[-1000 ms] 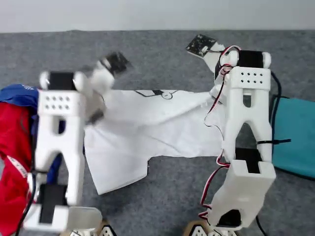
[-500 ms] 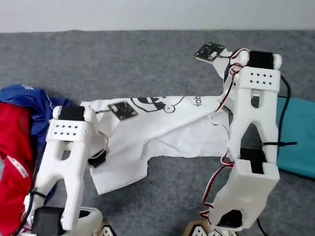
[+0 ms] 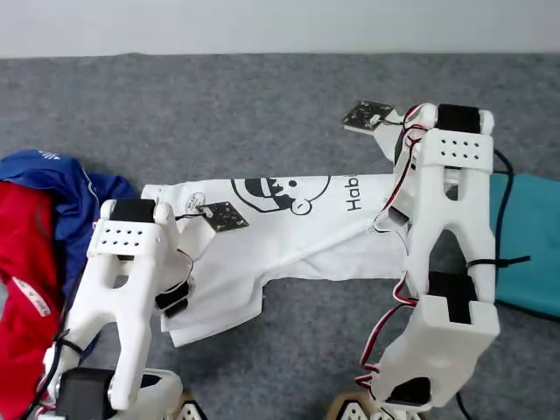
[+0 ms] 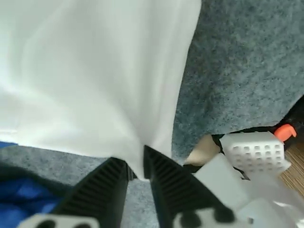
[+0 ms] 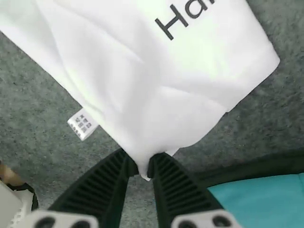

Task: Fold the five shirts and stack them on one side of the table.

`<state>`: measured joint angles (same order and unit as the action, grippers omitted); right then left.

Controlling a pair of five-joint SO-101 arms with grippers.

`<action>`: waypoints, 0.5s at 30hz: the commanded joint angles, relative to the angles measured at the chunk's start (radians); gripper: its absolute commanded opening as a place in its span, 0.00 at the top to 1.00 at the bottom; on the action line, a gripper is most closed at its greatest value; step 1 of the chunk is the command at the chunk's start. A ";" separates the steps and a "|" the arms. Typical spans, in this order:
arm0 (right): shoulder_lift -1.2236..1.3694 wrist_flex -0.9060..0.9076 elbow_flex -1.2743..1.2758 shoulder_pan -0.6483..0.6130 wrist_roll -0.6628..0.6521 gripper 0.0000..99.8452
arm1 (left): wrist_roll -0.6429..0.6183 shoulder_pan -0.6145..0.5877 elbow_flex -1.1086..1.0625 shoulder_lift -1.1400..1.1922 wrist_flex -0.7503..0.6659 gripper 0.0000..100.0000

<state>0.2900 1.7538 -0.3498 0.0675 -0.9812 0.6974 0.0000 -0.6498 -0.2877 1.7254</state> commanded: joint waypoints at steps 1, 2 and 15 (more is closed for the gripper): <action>-0.051 0.038 -0.003 0.010 -0.006 0.97 | 0.011 0.000 0.002 -0.037 0.031 0.91; -0.054 0.038 -0.003 0.012 -0.006 0.96 | 0.011 0.002 0.002 -0.037 0.031 0.91; -0.062 0.044 -0.003 0.015 -0.006 0.87 | 0.011 0.000 0.004 -0.038 0.031 0.90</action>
<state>0.2900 1.7538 -0.3498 0.0675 -0.9812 0.6974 0.0000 -0.6498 -0.2877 1.7238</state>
